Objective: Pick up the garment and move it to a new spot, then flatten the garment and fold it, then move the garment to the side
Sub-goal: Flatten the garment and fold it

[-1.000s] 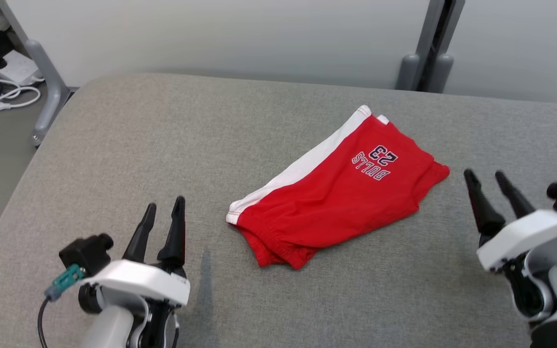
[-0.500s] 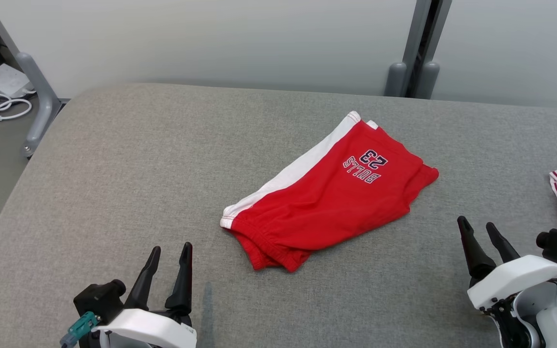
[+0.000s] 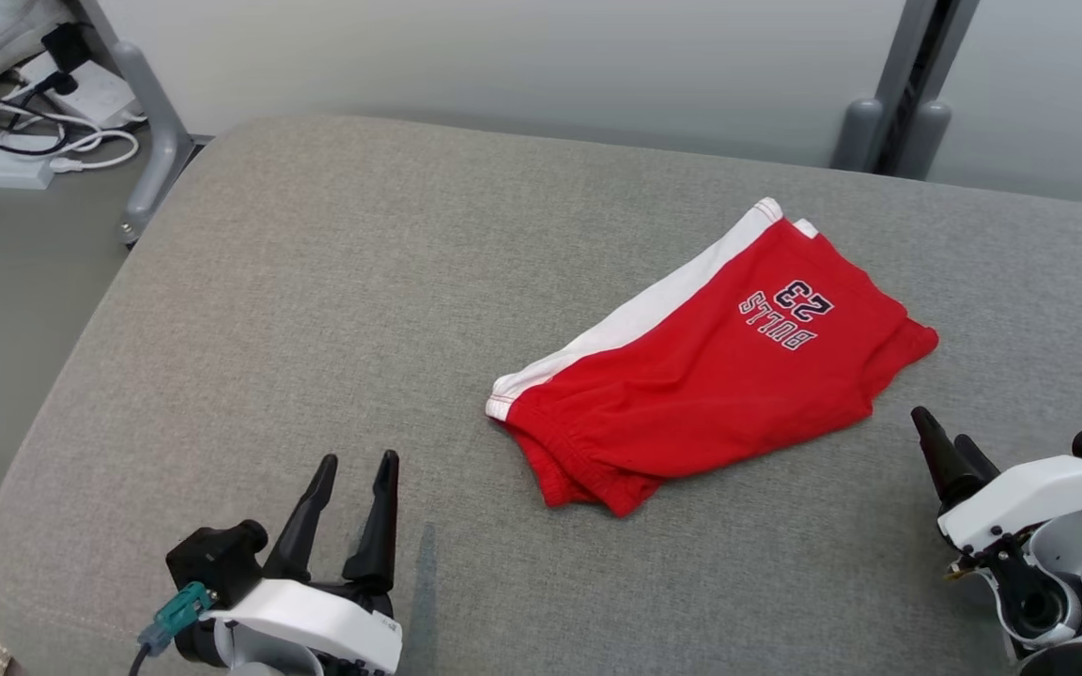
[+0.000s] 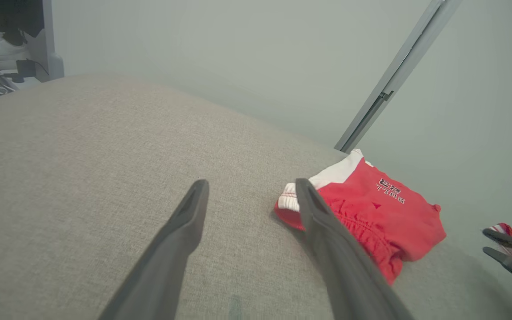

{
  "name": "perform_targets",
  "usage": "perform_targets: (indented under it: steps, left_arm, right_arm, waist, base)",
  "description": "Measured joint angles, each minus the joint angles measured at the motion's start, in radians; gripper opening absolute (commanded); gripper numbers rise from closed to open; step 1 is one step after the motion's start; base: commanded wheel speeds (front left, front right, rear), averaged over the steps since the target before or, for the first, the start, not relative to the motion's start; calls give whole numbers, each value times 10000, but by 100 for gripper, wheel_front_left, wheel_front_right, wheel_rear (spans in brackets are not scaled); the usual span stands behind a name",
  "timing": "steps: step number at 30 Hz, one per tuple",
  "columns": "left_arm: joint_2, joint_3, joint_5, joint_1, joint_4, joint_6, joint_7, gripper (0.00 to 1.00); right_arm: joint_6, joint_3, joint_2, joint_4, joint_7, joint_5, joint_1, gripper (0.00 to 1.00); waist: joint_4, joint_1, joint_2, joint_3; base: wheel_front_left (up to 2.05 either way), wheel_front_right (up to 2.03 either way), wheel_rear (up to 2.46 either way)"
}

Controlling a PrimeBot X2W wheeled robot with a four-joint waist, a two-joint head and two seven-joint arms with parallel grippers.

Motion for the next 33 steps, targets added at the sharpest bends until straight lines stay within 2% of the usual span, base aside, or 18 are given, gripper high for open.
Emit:
perform_targets:
  steps: [5, 11, 18, 27, 33]
  left_arm:
    - [-2, -464, -90, -116, 267, 111, 0, 100]
    - [6, -878, -416, -272, 278, 222, 0, 100]
    - [-4, -1220, -681, -473, 182, 318, 0, 100]
    - [-4, -1475, -943, -591, -23, 410, 0, 100]
    - [-4, -1684, -1106, -735, 56, 500, 0, 100]
  right_arm:
    - [0, -514, -71, 846, 861, 384, -642, 100]
    - [0, -1335, -267, 1779, 1292, 589, -1558, 100]
    - [-2, -1820, -556, 2585, 1475, 500, -2509, 100]
    - [-2, -1977, -713, 3235, 1639, 345, -3335, 100]
    - [0, -2063, -857, 4213, 1227, -230, -4126, 100]
  waist:
    - [464, 0, 0, 255]
    - [1039, 0, 0, 615]
    - [1723, 0, 0, 1018]
    - [2217, 0, 0, 1370]
    - [2454, 0, 0, 1643]
  base:
    - [0, 0, 0]
    - [0, 0, 0]
    - [0, 0, 0]
    - [0, 0, 0]
    - [0, 0, 0]
